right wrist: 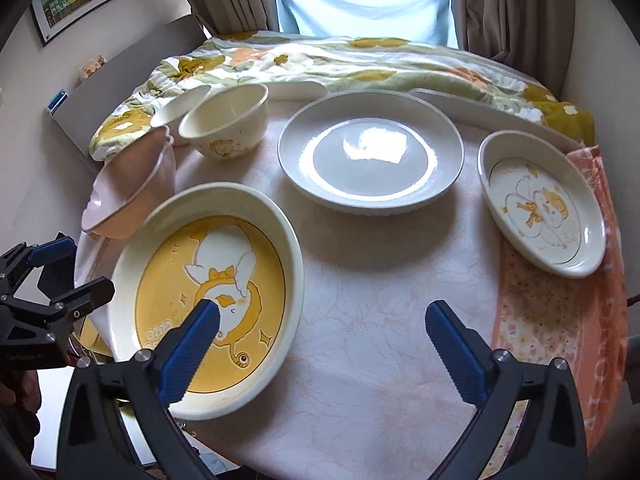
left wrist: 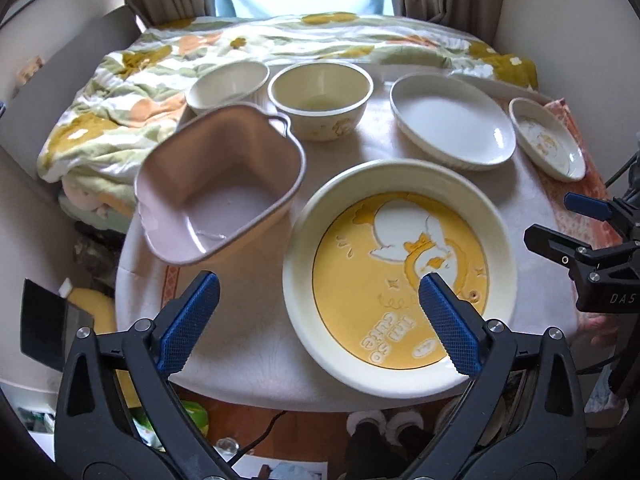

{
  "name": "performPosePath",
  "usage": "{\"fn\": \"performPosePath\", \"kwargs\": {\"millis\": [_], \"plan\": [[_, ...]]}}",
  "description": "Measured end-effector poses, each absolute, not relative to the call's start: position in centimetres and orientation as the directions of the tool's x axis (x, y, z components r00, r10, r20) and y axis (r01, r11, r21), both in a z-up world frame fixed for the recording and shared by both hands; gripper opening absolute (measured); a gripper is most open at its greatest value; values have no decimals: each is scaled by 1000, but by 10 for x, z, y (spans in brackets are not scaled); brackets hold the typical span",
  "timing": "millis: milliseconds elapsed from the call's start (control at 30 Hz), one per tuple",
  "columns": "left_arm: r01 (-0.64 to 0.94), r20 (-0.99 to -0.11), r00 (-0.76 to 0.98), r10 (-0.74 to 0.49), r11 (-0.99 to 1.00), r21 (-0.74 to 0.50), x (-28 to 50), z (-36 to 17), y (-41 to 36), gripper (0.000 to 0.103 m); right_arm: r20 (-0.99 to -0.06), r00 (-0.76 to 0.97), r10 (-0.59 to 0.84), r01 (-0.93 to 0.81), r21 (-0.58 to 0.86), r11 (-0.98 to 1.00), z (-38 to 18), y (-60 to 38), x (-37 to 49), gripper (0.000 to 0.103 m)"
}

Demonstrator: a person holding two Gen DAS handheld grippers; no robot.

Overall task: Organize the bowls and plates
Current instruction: 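Lower the yellow plate onto the cloth and open both grippers, then close both grippers on the rim of the plain white oval plate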

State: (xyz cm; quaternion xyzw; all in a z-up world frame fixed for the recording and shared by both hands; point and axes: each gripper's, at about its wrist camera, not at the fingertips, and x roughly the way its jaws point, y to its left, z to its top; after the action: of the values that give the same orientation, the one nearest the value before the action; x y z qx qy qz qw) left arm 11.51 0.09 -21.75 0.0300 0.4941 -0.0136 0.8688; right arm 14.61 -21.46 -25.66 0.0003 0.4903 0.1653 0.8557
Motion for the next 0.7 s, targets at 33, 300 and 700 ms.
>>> {"fn": "performPosePath", "kwargs": {"millis": [33,300,700], "plan": [[56,-844,536,-8,998,27,115,-201,-1,100,-817,498,293,-293,159,943,-241,-218,143,102],[131,-756,647,-97,991,-15,148,-121,-16,103,-751,624,216,-218,98,971,-149,-253,148,102],[55,-803,540,-254,962,-268,212,-157,-53,102,-823,528,208,-257,79,963,-128,-311,241,102]]}}
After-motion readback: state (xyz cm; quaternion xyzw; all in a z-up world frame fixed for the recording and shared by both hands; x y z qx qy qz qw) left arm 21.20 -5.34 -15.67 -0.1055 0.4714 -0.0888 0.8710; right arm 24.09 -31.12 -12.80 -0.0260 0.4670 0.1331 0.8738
